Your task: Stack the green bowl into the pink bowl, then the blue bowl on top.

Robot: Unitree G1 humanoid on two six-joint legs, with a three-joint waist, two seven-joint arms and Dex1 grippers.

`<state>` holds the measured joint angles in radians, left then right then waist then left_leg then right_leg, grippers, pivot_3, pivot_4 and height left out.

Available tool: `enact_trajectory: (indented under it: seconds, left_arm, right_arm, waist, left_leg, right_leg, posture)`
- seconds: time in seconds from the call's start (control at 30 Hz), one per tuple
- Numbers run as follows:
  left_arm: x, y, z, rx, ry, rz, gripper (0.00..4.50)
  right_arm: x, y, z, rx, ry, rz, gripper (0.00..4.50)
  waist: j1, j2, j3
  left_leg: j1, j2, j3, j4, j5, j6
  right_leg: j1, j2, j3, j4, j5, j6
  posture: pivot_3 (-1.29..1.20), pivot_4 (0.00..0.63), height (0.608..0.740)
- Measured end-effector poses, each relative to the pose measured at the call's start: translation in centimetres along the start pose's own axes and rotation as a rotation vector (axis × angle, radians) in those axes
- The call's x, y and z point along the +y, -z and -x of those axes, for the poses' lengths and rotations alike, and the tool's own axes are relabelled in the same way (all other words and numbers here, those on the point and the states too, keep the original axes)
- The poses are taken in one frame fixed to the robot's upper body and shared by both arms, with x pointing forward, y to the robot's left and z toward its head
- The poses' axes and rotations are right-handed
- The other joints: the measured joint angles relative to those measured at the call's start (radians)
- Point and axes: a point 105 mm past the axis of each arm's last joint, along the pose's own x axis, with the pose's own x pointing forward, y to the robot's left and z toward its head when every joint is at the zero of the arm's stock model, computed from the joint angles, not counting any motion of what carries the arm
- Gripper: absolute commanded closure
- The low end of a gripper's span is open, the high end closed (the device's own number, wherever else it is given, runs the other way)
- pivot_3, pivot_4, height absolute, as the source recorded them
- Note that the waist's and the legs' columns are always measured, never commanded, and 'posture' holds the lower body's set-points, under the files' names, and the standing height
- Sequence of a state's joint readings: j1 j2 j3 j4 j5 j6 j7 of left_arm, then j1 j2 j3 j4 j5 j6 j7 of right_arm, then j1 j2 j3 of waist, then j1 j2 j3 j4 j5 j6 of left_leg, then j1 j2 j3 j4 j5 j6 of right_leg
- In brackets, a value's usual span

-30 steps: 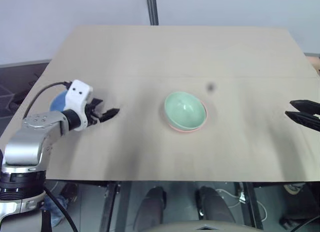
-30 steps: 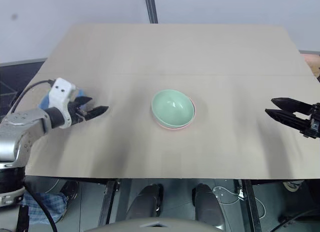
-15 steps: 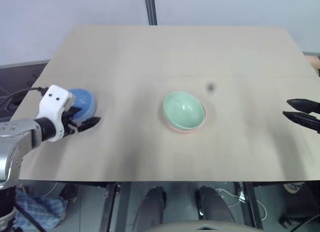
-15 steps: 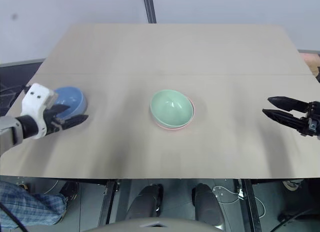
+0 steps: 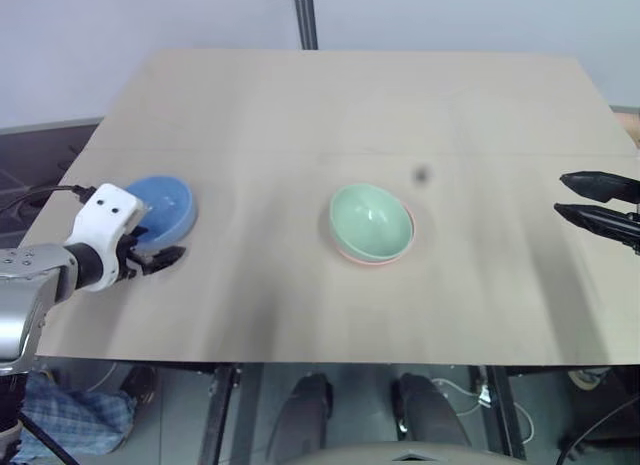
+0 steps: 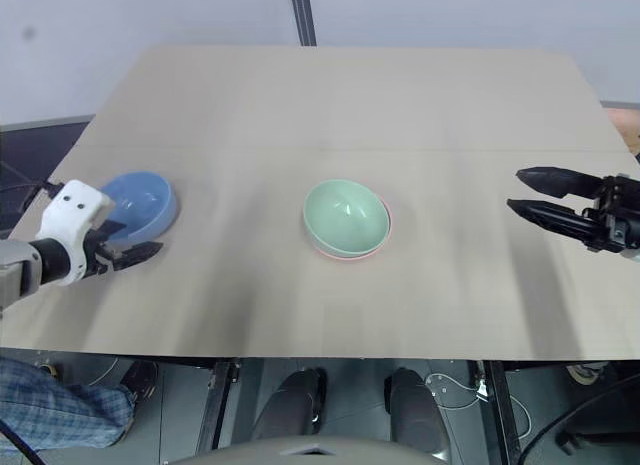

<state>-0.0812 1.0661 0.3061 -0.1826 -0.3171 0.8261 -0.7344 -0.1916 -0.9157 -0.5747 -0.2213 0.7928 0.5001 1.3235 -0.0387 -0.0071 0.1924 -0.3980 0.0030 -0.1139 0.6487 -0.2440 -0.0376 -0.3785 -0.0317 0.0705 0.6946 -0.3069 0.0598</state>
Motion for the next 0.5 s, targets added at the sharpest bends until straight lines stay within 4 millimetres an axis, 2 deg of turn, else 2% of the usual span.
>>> enact_trajectory:
  seconds: [0.1,0.3,0.33,0.4,0.43,0.47,0.5]
  left_arm:
    - [-0.6,0.1,-1.2,0.015,0.043,-0.072,0.53]
    - [-0.5,-0.3,-2.2,0.017,0.069,-0.129,0.53]
    - [-0.5,-0.3,-2.3,0.016,0.07,-0.14,1.05]
    - [-0.4,-0.2,-2.5,0.014,0.081,-0.166,1.56]
    - [-0.4,-0.2,-2.6,0.013,0.085,-0.17,2.26]
    - [-0.3,-0.3,-2.6,0.011,0.085,-0.173,2.71]
    - [-0.3,-0.3,-2.6,0.01,0.086,-0.175,2.87]
  right_arm:
    - [0.3,-0.3,-0.2,-0.004,-0.015,0.021,2.55]
    - [0.8,-0.3,-0.5,0.0,-0.035,0.049,2.55]
    - [0.9,-0.2,-0.4,0.0,-0.037,0.049,2.49]
    - [1.0,0.1,-0.3,0.006,-0.042,0.039,2.49]
    - [1.1,0.2,-0.3,0.008,-0.045,0.039,2.49]
    - [1.2,0.2,-0.3,0.009,-0.048,0.039,2.49]
    - [1.2,0.2,-0.3,0.009,-0.05,0.039,2.49]
  waist:
    - [0.0,0.0,0.0]
    - [0.0,0.0,0.0]
    - [-0.001,0.0,0.0]
    - [-0.001,0.0,0.0]
    - [-0.002,0.0,0.0]
    - [-0.002,0.0,0.0]
    - [-0.002,0.0,0.0]
  left_leg:
    - [0.0,0.0,0.0,0.0,0.0,0.0]
    - [-0.001,0.0,0.0,0.0,0.0,0.0]
    - [-0.001,0.0,0.0,0.0,0.0,0.0]
    - [-0.001,0.0,0.0,0.0,0.0,0.0]
    - [-0.001,0.0,0.0,0.0,0.0,0.0]
    - [-0.001,0.0,0.0,0.0,0.0,0.0]
    - [-0.001,0.0,0.0,0.0,0.0,0.0]
  right_leg:
    - [0.0,0.0,0.0,0.0,0.0,0.0]
    - [0.0,0.0,0.0,0.0,0.0,0.0]
    - [0.0,0.0,0.0,0.0,0.0,0.0]
    - [0.0,0.0,0.0,0.0,0.0,0.0]
    - [0.0,0.0,0.0,0.0,0.0,0.0]
    - [0.0,0.0,0.0,0.0,0.0,0.0]
    - [0.0,0.0,0.0,0.0,0.0,0.0]
  posture:
    - [0.0,0.15,0.74]
    - [0.0,0.15,0.74]
    - [0.0,0.15,0.74]
    - [0.0,0.15,0.74]
    - [0.0,0.15,0.74]
    - [0.0,0.15,0.74]
    - [0.0,0.15,0.74]
